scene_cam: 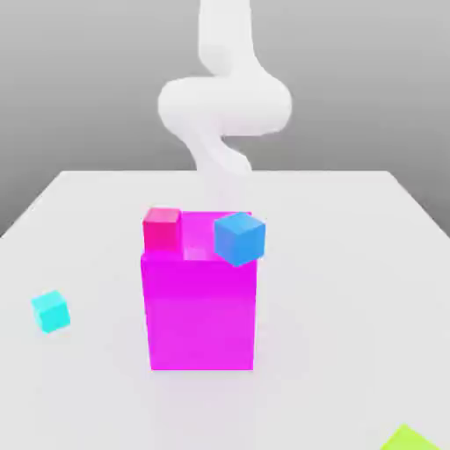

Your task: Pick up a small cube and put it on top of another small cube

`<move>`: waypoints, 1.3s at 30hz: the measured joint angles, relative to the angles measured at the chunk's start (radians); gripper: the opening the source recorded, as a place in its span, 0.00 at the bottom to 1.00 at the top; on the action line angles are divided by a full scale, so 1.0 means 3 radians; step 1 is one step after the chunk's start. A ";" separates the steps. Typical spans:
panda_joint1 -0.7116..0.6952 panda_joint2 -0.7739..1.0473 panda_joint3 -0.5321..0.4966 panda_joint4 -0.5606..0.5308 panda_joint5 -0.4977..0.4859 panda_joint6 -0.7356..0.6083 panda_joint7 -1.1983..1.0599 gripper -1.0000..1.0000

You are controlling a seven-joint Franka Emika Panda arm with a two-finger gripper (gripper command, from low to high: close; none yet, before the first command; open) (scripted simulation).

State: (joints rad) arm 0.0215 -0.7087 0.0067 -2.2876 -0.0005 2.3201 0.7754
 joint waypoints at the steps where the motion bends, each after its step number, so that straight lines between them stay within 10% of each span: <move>1: 0.0030 0.0131 0.0011 0.0018 0.0000 0.0029 -0.0036 0.50; 35: 0.0844 0.4261 0.0357 0.0615 -0.0446 0.1157 -0.0735 0.50; 36: 0.0855 0.4324 0.0345 0.0628 -0.0458 0.1205 -0.0727 0.00; 39: 0.0854 0.4324 0.0345 0.0628 -0.0456 0.1204 -0.0728 0.00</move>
State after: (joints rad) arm 0.2777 0.5885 0.1104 -2.0991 -0.1374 2.6813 0.5569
